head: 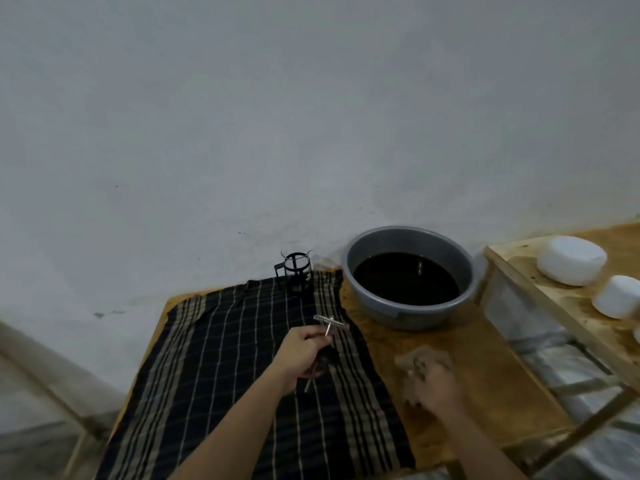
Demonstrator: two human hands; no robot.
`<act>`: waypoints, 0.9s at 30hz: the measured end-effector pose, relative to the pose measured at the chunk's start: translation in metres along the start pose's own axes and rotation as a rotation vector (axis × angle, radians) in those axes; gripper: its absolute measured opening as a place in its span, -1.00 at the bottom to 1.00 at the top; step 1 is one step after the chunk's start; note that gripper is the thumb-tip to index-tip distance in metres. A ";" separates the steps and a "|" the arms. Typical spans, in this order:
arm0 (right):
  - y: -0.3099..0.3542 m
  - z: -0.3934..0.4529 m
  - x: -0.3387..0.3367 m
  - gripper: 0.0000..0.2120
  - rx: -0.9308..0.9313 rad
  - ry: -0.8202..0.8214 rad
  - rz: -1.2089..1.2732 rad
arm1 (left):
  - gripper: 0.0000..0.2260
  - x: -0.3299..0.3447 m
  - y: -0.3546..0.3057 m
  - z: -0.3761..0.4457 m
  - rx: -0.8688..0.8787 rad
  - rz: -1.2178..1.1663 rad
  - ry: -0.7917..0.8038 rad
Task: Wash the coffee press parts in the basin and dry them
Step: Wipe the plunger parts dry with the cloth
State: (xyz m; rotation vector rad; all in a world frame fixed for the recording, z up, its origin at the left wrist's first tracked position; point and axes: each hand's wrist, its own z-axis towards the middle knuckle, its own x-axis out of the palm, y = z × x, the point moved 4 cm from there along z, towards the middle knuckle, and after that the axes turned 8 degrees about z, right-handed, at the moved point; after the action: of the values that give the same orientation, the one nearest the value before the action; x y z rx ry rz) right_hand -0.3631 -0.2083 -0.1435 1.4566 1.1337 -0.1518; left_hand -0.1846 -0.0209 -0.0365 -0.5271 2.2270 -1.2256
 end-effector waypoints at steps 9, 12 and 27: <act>0.123 -0.067 -0.053 -0.77 -0.188 0.282 1.061 | -0.86 0.019 -0.022 0.007 0.234 0.279 -0.121; 0.143 -0.069 -0.034 -0.65 -0.435 0.175 0.474 | -0.85 0.035 -0.038 0.001 0.331 0.411 -0.082; 0.136 -0.044 -0.034 -0.77 -0.113 -0.038 1.098 | -0.81 0.016 -0.032 0.008 0.242 0.409 -0.169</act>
State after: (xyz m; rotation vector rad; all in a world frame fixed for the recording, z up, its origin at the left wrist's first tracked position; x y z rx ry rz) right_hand -0.3081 -0.1630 -0.0149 1.7624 0.1898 0.6348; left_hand -0.1894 -0.0514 -0.0167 -0.0689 1.8901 -1.1603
